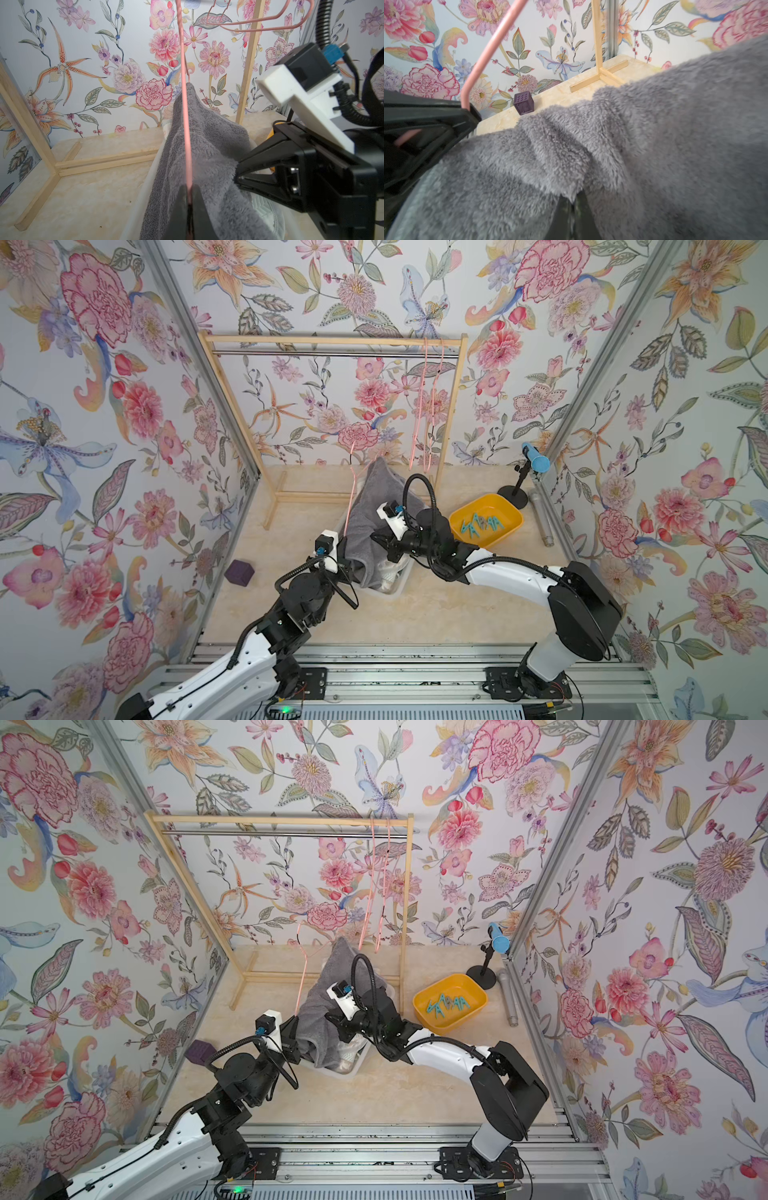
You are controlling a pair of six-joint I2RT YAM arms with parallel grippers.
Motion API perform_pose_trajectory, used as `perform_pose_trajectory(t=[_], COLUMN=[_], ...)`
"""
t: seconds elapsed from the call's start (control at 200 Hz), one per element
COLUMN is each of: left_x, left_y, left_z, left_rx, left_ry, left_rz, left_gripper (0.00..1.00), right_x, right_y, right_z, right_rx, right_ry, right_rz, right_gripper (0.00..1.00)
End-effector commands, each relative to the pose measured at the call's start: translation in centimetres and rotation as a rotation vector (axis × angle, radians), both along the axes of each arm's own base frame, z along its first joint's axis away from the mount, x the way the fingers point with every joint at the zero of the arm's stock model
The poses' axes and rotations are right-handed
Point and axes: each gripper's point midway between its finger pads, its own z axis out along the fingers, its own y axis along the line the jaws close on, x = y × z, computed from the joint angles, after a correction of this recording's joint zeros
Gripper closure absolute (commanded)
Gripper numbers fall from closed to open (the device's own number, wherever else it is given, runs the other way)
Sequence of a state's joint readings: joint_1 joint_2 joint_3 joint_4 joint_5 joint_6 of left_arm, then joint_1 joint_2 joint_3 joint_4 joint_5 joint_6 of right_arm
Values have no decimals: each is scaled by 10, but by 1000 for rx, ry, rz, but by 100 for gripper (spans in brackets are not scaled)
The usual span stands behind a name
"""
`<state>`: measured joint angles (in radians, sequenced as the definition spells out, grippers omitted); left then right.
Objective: Remove the clothespins securing towels to the hanger
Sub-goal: Remove the towel from the hanger.
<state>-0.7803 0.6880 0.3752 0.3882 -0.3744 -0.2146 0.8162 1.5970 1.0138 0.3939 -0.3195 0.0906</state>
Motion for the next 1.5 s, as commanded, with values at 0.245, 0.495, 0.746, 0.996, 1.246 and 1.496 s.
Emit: perform_pose_trajectory(t=[0.245, 0.495, 0.746, 0.996, 1.246, 1.496], left_x=[5, 8, 8, 12, 17, 17], left_y=[-2, -7, -9, -11, -18, -13], left_z=[38, 50, 66, 81, 89, 88], left_rx=[-27, -28, -38, -23, -8, -5], left_ry=[-82, -106, -135, -161, -176, -179], left_rz=[17, 9, 3, 15, 8, 29], left_gripper=[100, 100, 100, 100, 100, 100], right_x=[-8, -18, -18, -14, -12, -10], right_y=[-41, -51, -53, -46, -42, -41], right_z=[-29, -66, -85, -94, -103, -109], right_rx=[-43, -126, -155, -176, -202, -225], right_ry=[54, 103, 134, 152, 166, 172], right_rz=[-104, -145, -155, -150, -144, -143], right_gripper=[100, 100, 100, 100, 100, 100])
